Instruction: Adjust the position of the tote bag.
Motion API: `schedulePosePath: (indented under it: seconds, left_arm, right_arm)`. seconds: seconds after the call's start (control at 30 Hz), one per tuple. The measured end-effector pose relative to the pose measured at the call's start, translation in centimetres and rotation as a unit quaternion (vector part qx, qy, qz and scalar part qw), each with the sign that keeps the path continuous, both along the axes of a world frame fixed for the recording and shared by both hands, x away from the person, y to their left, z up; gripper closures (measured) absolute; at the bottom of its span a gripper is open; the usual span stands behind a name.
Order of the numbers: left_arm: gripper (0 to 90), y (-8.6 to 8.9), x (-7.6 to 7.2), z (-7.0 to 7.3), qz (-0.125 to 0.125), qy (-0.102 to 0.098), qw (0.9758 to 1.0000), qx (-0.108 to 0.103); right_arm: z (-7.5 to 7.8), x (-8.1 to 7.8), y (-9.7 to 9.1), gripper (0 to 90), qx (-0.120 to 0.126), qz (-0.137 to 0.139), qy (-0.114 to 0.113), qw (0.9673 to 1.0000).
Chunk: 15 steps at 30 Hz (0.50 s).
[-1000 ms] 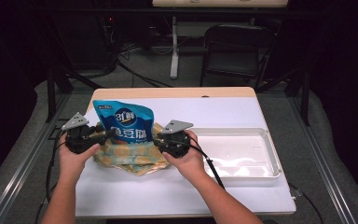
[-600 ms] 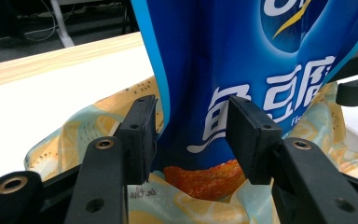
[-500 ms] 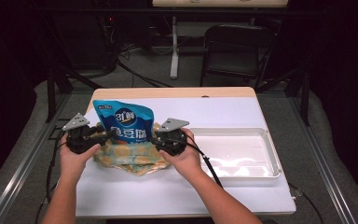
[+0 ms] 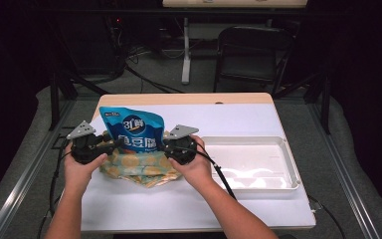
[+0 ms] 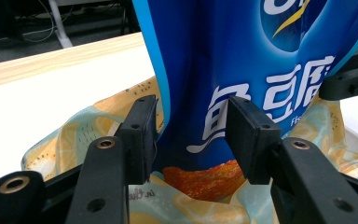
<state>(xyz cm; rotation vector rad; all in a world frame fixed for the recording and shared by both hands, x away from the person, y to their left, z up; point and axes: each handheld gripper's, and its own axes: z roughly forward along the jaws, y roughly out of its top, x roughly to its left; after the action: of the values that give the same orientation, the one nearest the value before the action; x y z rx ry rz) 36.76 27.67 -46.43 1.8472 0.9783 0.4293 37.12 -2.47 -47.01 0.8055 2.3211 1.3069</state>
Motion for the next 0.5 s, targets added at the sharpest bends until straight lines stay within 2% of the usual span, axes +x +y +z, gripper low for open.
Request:
schedulePosePath:
  seconds: [0.17,0.5]
  left_arm:
    - [53.7,0.0,0.0,-0.02,0.0,0.0,1.0,0.0]
    - [54.9,0.07,0.06,-0.2,-0.001,-0.001,1.0,-0.008]
  right_arm:
    - [-0.09,0.32,0.57,82.1,-0.005,0.002,0.001,1.0]
    - [-0.16,0.5,0.88,84.6,-0.014,0.003,-0.002,0.9999]
